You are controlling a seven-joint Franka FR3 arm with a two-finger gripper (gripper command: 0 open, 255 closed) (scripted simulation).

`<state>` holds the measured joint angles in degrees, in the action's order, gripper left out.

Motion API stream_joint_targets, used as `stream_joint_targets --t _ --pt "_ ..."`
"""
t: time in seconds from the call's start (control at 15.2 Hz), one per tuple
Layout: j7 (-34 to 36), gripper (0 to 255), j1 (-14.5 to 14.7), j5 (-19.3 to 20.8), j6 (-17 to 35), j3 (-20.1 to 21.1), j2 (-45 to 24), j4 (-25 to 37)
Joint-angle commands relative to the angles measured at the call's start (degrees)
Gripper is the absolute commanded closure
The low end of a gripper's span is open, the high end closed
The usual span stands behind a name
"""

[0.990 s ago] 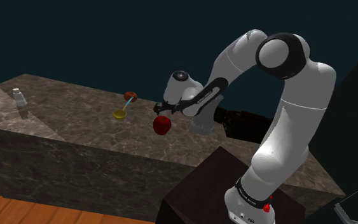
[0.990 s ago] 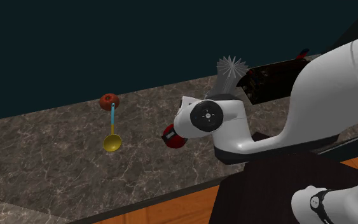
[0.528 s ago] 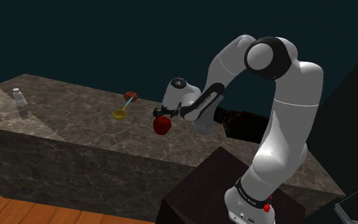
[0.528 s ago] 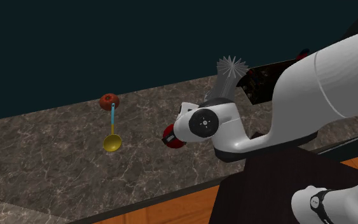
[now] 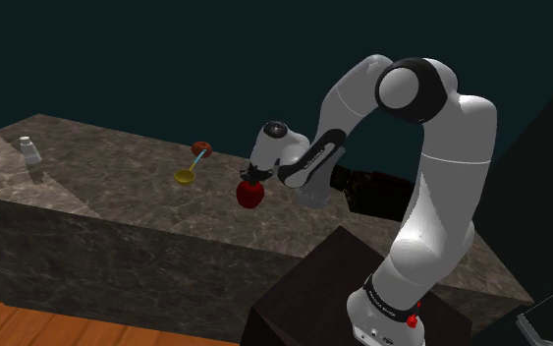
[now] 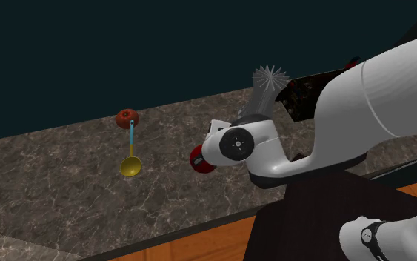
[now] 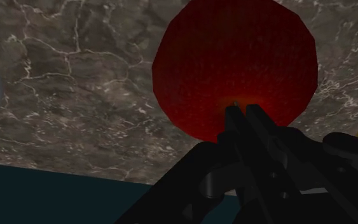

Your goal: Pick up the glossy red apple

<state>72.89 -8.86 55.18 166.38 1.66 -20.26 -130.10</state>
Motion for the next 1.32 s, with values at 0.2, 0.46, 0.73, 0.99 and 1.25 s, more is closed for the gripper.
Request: stream_joint_targets --t 0.2,0.46,0.73,0.99,1.25 --pt "-1.11 255 -0.47 -1.09 -0.48 0.61 0.89 -0.57" --pt "-5.38 255 -2.15 -5.42 -2.29 2.91 3.85 -1.57" --pt "-9.54 255 -3.58 -9.79 -4.16 4.96 6.72 -2.31" --pt "-13.54 255 -4.71 -14.11 -6.10 6.73 9.48 -2.78" --pt "-15.61 255 -5.15 -16.39 -7.19 7.50 10.92 -2.93"
